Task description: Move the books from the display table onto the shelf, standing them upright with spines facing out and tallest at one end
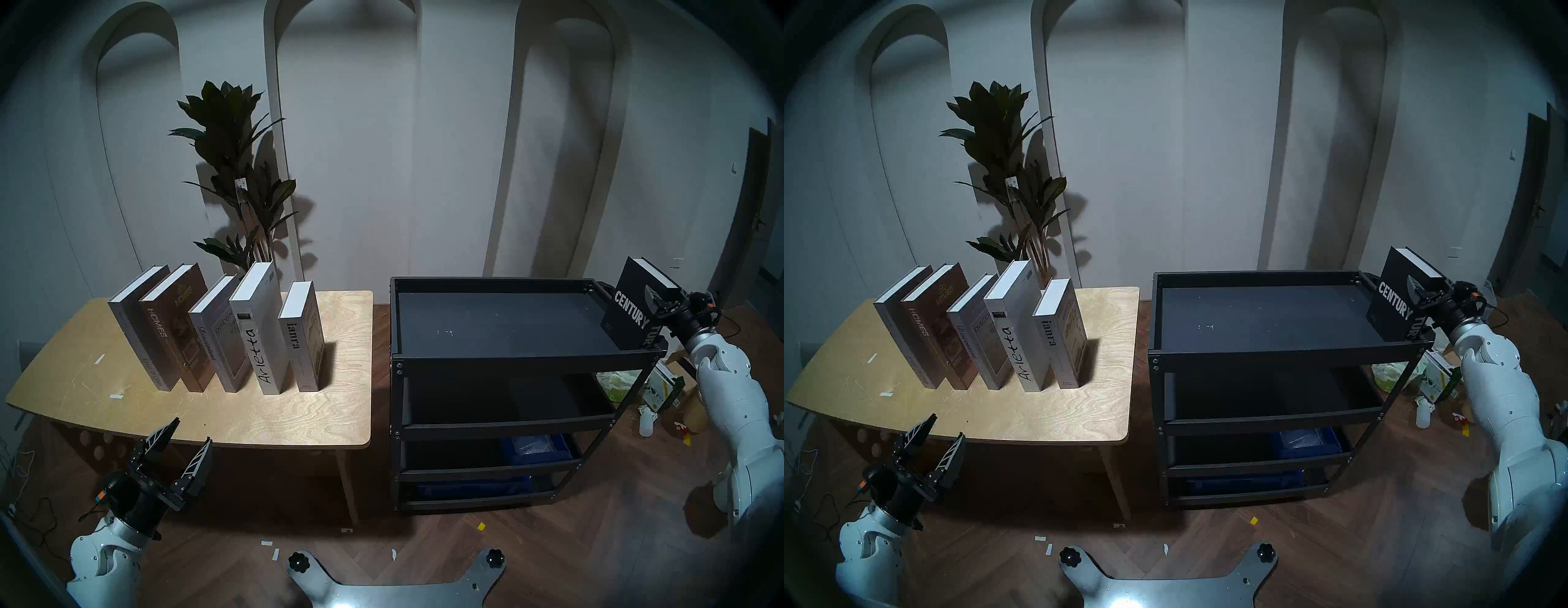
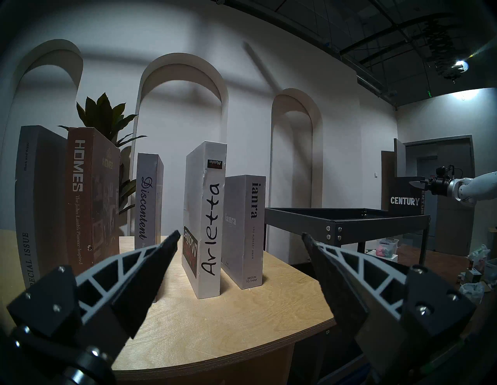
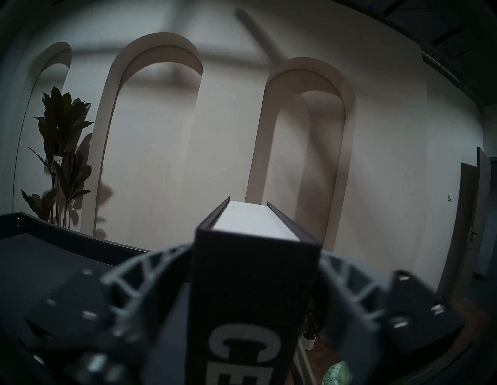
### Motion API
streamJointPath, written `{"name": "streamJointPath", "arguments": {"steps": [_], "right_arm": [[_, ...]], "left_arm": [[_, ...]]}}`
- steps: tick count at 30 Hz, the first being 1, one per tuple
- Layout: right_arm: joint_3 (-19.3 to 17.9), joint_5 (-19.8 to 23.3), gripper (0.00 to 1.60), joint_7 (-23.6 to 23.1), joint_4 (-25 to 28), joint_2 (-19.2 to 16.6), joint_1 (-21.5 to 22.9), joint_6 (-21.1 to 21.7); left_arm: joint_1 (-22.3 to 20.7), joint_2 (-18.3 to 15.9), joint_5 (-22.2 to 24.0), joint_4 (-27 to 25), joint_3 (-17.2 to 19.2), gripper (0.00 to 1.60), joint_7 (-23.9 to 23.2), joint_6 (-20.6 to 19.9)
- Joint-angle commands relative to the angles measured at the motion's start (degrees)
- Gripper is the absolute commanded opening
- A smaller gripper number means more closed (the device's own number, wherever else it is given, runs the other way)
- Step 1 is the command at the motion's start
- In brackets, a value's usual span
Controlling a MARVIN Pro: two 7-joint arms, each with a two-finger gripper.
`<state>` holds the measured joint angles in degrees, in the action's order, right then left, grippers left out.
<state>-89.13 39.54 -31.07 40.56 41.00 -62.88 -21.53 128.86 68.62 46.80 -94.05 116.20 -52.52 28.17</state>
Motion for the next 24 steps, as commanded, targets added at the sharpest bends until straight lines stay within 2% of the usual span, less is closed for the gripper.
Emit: {"name": "streamJointPath", "arguments": {"steps": [1,7,17,19,23,24], "right_arm": [[-0.75,-0.45,1.6,2.58,-0.81,0.2,1.86,-2.25],[-0.83,-0.67,1.6,3.2,-0.77,0.17,2.2,-3.42],[-3.91,1.99,1.6,2.33,8.41,-0.07,-2.38,-6.38],[-4.05,2.2,1.6,1.96,8.57,0.01,-2.25,-6.84],[-5.97,4.26,1.6,0.84,13.36,0.33,-3.64,-8.5],[-5.84,4.35,1.6,0.13,12.74,0.62,-2.79,-9.17]], "left_arm": [[0.01,-0.03,0.02,-0.86,0.08,1.6,-0.07,0.09],[0.0,-0.03,0.03,-0.84,0.08,1.6,-0.08,0.09],[-0.04,-0.05,0.04,-0.77,0.06,1.6,-0.11,0.11],[-0.04,-0.05,0.04,-0.76,0.06,1.6,-0.11,0.11],[-0.08,-0.06,0.04,-0.7,0.05,1.6,-0.13,0.12],[-0.09,-0.06,0.05,-0.69,0.05,1.6,-0.13,0.12]]}}
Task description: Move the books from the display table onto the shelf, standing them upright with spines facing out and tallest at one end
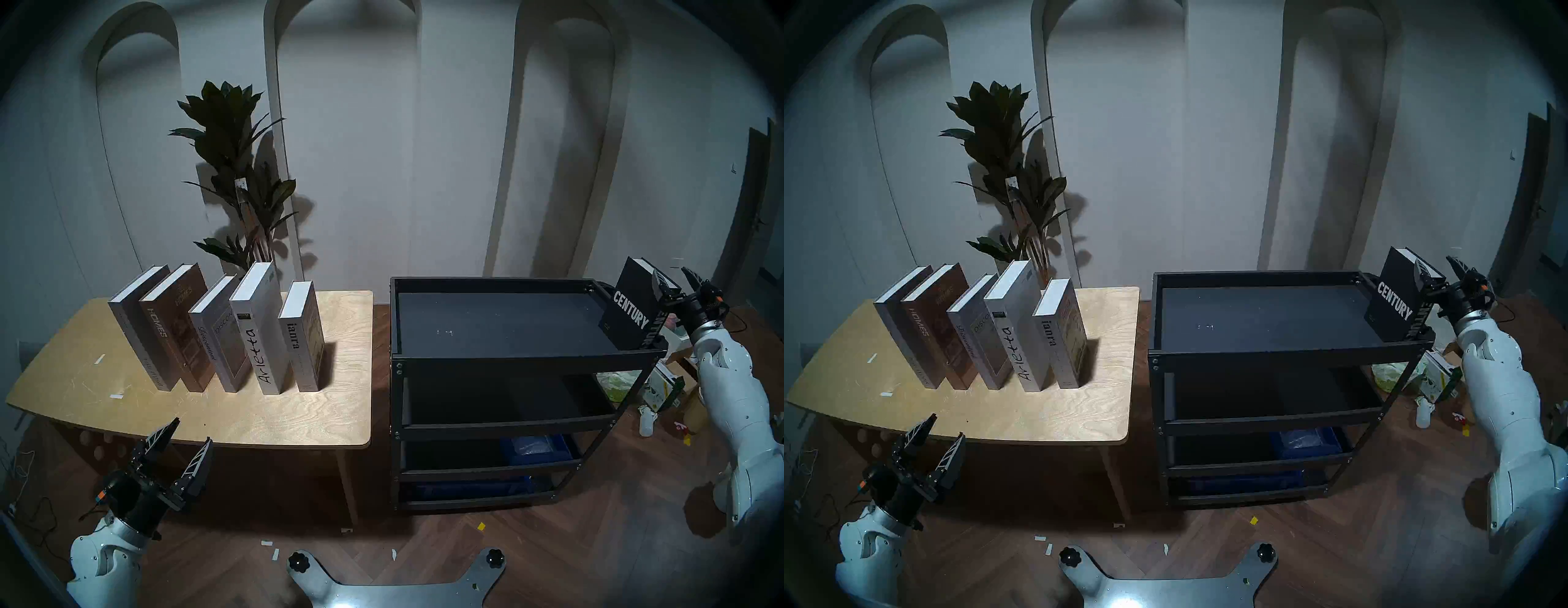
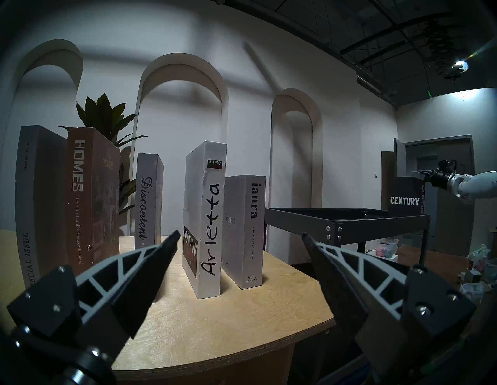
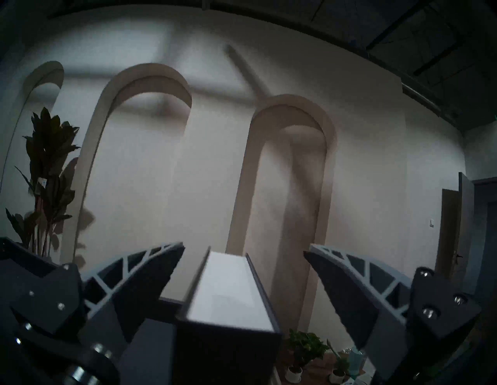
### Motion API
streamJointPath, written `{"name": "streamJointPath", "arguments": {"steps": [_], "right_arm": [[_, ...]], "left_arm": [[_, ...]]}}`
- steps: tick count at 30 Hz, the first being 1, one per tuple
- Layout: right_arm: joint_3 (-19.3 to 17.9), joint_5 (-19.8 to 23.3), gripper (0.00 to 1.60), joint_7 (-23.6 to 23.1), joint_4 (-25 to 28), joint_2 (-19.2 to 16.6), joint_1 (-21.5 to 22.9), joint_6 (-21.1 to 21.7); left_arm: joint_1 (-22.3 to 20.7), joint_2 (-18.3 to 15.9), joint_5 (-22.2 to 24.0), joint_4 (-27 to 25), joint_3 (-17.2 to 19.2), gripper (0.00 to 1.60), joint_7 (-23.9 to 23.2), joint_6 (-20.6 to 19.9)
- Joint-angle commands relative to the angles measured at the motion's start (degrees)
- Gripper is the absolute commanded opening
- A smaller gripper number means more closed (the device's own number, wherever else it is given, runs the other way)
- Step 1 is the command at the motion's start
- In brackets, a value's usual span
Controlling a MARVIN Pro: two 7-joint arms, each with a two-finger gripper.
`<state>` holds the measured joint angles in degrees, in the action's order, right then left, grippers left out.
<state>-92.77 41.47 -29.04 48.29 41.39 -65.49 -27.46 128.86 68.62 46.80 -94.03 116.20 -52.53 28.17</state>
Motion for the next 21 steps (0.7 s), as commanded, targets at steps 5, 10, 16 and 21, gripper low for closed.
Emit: {"name": "streamJointPath", "arguments": {"steps": [5,10,16,21], "right_arm": [[-3.83,4.53,1.6,-1.28,8.69,3.16,-1.17,-5.84],[-3.0,5.76,1.6,-1.14,12.85,7.7,-2.8,-7.57],[0.82,7.06,1.6,-0.84,18.59,12.91,-4.87,-8.45],[3.47,7.47,1.6,-0.12,21.09,15.28,-5.5,-9.72]], "left_arm": [[-0.13,-0.07,0.05,-0.62,0.03,1.6,-0.14,0.12],[-0.19,-0.09,0.04,-0.49,0.01,1.6,-0.13,0.11],[-0.24,-0.11,0.04,-0.32,-0.01,1.6,-0.12,0.1],[-0.26,-0.11,0.04,-0.28,-0.01,1.6,-0.12,0.1]]}}
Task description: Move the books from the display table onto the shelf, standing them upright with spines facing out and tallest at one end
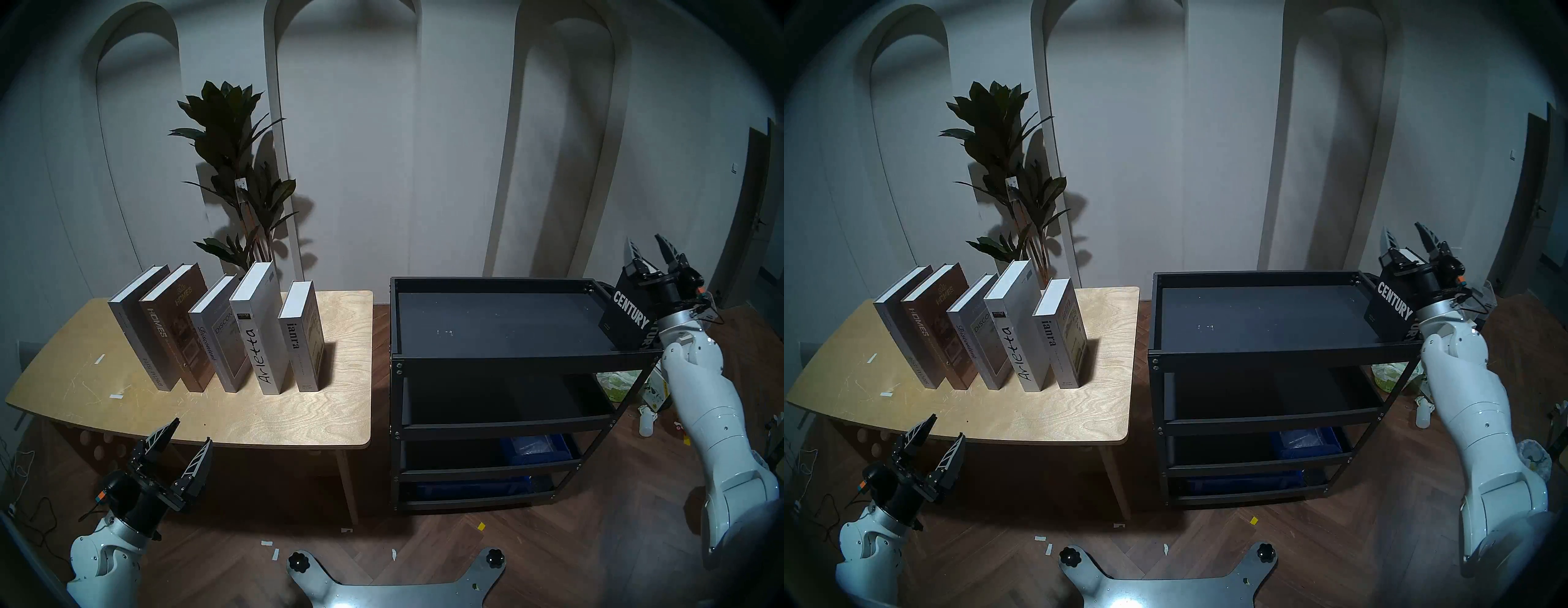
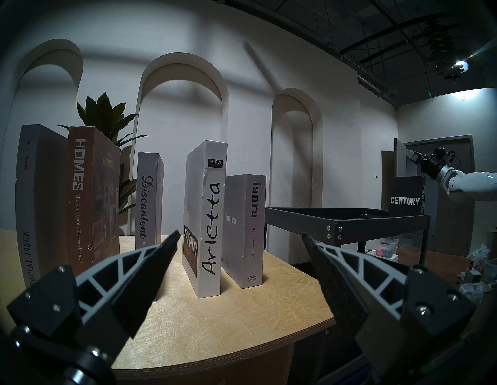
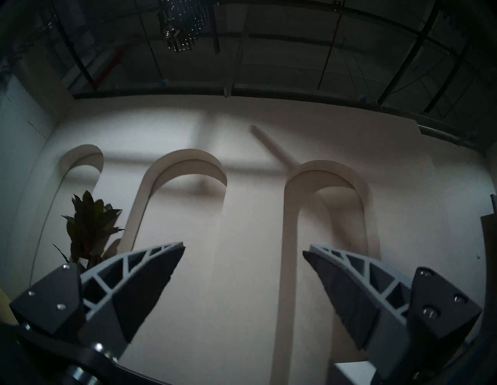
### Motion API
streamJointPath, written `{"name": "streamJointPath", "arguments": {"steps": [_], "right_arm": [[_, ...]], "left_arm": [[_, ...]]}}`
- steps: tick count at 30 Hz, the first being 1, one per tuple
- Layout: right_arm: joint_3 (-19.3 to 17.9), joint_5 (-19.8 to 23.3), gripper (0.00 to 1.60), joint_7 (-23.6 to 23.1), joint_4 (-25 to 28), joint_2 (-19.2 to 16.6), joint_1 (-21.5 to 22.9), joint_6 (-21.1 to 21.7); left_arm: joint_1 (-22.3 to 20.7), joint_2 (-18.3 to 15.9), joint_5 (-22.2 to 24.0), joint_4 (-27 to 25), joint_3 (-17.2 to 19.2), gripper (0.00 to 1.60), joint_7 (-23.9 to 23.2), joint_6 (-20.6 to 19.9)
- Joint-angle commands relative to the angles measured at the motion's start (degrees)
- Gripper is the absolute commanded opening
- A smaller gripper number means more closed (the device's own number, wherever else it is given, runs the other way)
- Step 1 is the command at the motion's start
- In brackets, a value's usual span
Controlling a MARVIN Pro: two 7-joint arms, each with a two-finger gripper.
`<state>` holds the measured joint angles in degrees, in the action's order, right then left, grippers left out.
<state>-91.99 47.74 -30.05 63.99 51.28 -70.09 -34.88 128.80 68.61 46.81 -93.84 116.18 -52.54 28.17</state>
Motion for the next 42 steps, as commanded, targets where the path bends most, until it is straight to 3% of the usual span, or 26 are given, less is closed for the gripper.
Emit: {"name": "streamJointPath", "arguments": {"steps": [1,2,4,22,27,42], "right_arm": [[2.42,1.2,1.6,1.4,7.78,7.15,-1.66,-2.35],[3.79,1.32,1.6,1.18,6.14,6.15,-0.98,-2.61],[4.12,1.3,1.6,2.12,8.95,8.89,-1.83,-3.15],[16.19,-3.04,1.6,7.57,21.26,17.55,-1.99,-2.78],[19.07,-5.92,1.6,11.97,24.39,18.76,-2.39,0.25],[24.35,-17.85,1.6,28.64,23.88,23.18,-0.11,15.76]], "left_arm": [[-0.21,-0.1,0.03,-0.47,0.01,1.6,-0.1,0.1],[-0.21,-0.1,0.03,-0.47,0.01,1.6,-0.1,0.1],[-0.22,-0.1,0.03,-0.46,0.0,1.6,-0.11,0.1],[-0.35,-0.1,0.03,-0.35,-0.02,1.6,-0.13,0.11],[-0.36,-0.1,0.03,-0.38,-0.02,1.6,-0.16,0.12],[-0.31,-0.08,0.05,-0.51,0.01,1.6,-0.24,0.15]]}}
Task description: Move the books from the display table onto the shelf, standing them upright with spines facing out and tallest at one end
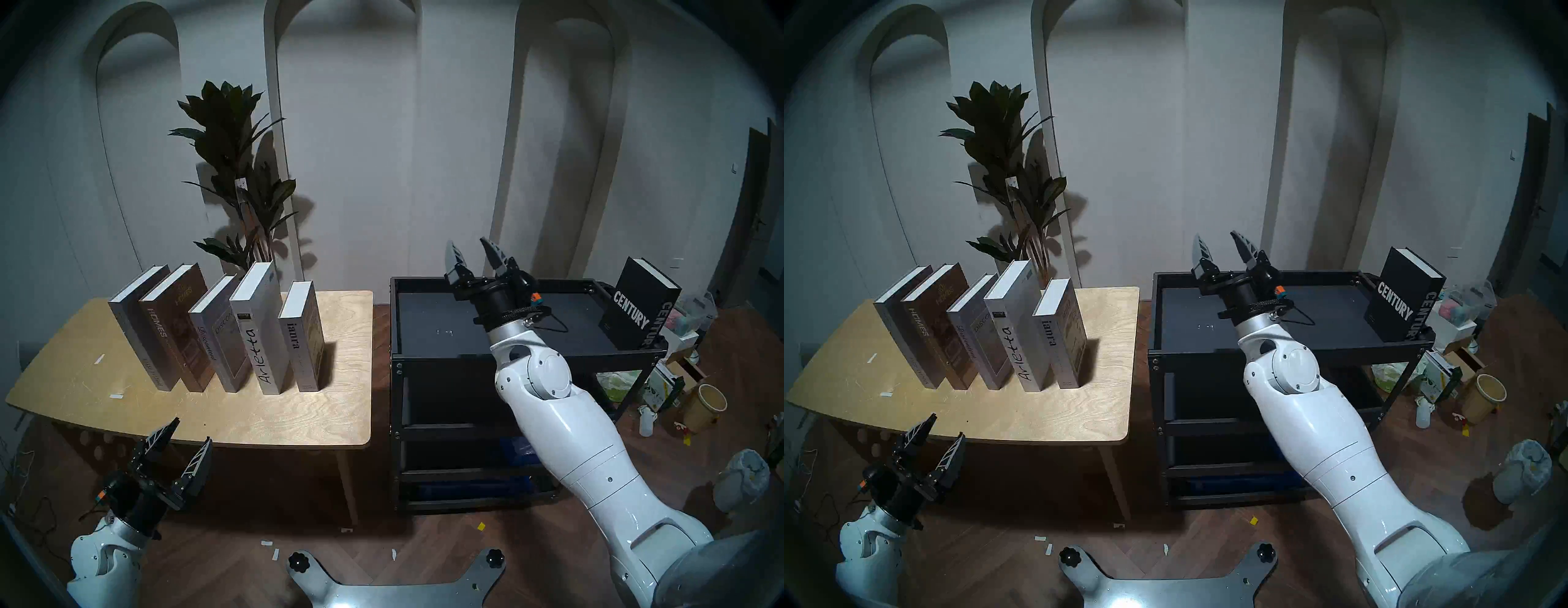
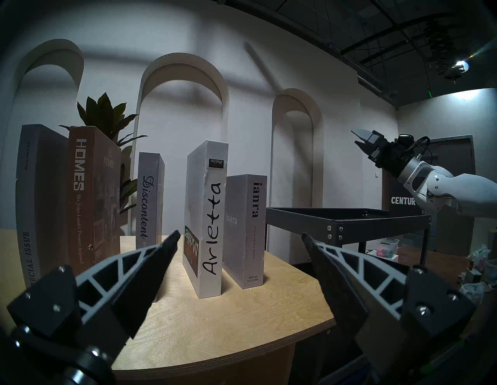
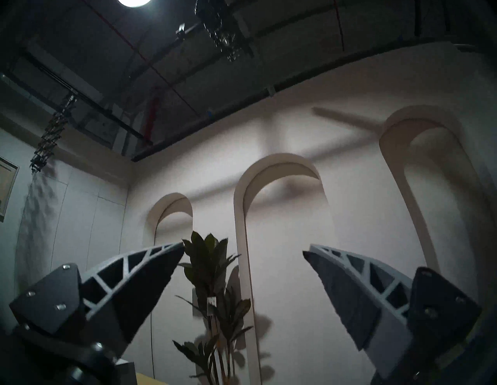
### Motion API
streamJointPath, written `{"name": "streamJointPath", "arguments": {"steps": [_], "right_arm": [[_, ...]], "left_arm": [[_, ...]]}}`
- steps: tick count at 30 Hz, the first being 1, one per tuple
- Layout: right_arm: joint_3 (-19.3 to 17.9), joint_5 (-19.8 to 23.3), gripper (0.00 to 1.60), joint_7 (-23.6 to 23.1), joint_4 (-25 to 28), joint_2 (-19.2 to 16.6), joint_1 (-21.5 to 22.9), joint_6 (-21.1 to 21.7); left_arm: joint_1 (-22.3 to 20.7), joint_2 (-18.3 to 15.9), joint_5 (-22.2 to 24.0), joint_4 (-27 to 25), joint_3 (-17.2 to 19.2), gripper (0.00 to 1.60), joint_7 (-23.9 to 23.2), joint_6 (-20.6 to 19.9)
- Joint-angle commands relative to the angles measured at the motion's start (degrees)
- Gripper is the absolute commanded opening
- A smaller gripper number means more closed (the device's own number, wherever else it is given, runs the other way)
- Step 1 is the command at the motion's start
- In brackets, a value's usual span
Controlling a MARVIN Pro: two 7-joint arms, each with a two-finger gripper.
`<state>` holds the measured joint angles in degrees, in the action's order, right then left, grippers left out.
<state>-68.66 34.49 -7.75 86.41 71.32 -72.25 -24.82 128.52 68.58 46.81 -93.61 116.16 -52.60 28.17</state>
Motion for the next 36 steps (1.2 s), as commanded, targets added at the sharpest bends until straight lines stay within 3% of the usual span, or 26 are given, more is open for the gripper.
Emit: {"name": "streamJointPath", "arguments": {"steps": [1,9,10,19,28,36], "right_arm": [[1.04,-5.13,1.6,6.39,1.58,3.48,2.12,6.45],[2.77,-11.52,1.6,16.88,7.07,5.93,1.05,15.06],[2.19,-11.65,1.6,15.86,7.29,6.5,0.76,15.53],[1.73,-17.77,1.6,26.82,14.74,9.02,-4.26,25.25],[7.82,-21.49,1.6,35.66,20.88,11.78,-7.9,32.32],[14.87,-25.6,1.6,37.5,19.37,12.09,-8.24,31.82]], "left_arm": [[-0.04,-0.05,0.04,-0.74,0.03,1.6,-0.19,0.15],[0.01,-0.03,0.06,-0.82,0.06,1.6,-0.24,0.15],[0.01,-0.02,0.06,-0.83,0.06,1.6,-0.24,0.15],[0.09,0.01,0.06,-0.96,0.1,1.6,-0.25,0.14],[0.15,0.04,0.05,-1.06,0.13,1.6,-0.24,0.11],[0.22,0.06,0.03,-1.16,0.15,1.6,-0.19,0.09]]}}
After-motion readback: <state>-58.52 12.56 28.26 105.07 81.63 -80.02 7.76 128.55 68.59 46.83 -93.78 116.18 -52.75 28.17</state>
